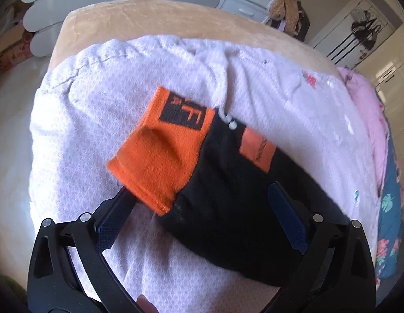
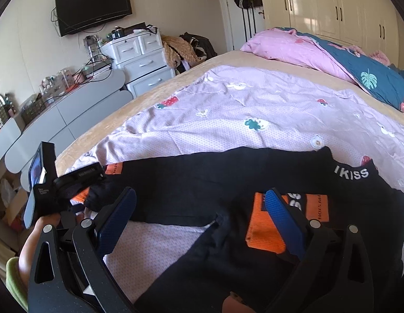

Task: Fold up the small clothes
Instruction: 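Move the left gripper to the other sleeve and grasp its orange cuff, then lift the second sleeve with the left gripper and carry it across the shirt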

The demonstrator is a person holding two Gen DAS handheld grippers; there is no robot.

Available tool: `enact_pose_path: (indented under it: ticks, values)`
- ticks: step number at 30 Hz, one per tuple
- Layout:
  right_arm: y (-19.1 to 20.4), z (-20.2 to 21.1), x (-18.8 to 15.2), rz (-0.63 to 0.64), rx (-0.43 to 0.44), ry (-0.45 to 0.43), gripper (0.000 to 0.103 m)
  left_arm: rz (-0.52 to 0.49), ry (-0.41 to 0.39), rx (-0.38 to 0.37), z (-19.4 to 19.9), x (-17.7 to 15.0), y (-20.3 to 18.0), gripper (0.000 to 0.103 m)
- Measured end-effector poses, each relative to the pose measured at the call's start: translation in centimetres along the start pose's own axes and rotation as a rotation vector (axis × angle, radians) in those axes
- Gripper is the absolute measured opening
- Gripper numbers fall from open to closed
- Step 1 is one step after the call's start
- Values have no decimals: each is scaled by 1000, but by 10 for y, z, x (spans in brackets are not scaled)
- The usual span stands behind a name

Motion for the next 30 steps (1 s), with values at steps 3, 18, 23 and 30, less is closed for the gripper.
enact_pose_path:
  ticks: [3,18,23,30]
  values:
    - [-7,5,-3,-13,-9,-7,98,-29,-20,-3,0,5,-4,80]
    - [-45,26,-28,-104,-38,-11,98,-128,-119,-244,49,5,-29,7]
    - [-59,31,-33,-151,-47,-14,98,-183,-146,-307,67,-5,-45,7]
    - [-79,47,-33,-190,-77,-37,98,-249,-152,-359,73,-17,-69,7]
Point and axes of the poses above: each gripper's, at about its wrist camera, not at the fingertips, and z roughly against the way its jaws point, y to its left, x to its top, the point moved 2 cm from there along -z, roughly the way its jaws point, and after that the axes turned 4 degrees about y, right-handed, at the moved point
